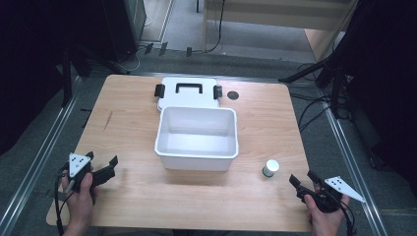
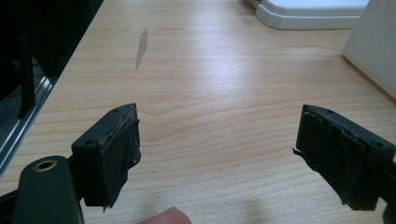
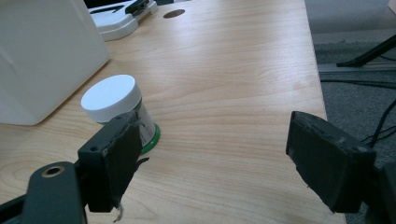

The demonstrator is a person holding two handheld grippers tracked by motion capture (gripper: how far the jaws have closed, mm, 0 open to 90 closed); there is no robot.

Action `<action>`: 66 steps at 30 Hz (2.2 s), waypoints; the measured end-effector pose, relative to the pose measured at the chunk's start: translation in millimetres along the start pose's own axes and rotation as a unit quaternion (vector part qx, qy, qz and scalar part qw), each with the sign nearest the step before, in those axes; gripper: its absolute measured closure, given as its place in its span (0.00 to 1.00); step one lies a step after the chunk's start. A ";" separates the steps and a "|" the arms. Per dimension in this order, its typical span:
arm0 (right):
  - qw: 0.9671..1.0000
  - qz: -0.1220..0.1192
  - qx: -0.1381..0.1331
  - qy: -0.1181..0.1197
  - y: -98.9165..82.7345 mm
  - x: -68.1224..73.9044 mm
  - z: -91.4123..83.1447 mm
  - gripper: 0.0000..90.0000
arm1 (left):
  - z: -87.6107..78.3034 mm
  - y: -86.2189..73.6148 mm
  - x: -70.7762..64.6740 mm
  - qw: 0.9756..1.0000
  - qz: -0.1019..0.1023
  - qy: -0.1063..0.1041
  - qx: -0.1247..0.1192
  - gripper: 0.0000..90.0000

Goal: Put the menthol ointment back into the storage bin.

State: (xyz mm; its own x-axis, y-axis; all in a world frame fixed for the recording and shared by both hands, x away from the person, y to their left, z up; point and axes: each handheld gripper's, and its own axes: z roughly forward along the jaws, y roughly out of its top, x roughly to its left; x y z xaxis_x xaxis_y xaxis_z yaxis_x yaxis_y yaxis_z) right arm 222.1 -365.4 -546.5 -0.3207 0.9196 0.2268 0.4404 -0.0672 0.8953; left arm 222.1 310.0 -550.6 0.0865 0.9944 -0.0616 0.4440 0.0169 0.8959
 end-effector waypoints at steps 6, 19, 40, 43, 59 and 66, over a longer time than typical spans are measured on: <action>1.000 -0.001 0.008 -0.002 0.6 0.2 1.1 0.21 | -0.2 0.0 -0.6 1.000 0.000 -0.001 0.000 0.16; 0.995 -0.040 0.096 -0.006 16.6 20.8 2.9 0.24 | 0.6 0.0 -2.0 1.000 0.006 -0.002 0.003 0.16; 0.946 -0.112 0.304 -0.022 42.2 44.6 32.3 0.23 | 0.9 0.2 -2.1 1.000 0.007 -0.003 0.006 0.16; 0.937 -0.116 0.330 -0.018 47.0 47.8 35.7 0.22 | 1.1 0.3 -2.0 1.000 0.007 -0.004 0.006 0.16; 0.884 -0.160 0.438 -0.022 62.6 62.8 59.7 0.20 | 1.5 0.6 -2.0 1.000 0.007 -0.006 0.009 0.16; 0.866 -0.175 0.466 -0.036 69.7 66.6 68.4 0.19 | 1.7 0.6 -2.0 1.000 0.008 -0.006 0.010 0.16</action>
State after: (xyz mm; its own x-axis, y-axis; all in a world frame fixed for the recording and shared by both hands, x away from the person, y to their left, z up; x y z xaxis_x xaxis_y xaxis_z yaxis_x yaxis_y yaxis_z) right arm 288.8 -282.4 -495.3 -0.5337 0.8441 -0.0510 0.8231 0.5324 0.1977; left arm 223.8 307.9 -550.7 0.1045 0.9931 -0.0535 0.4606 -0.0006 0.8876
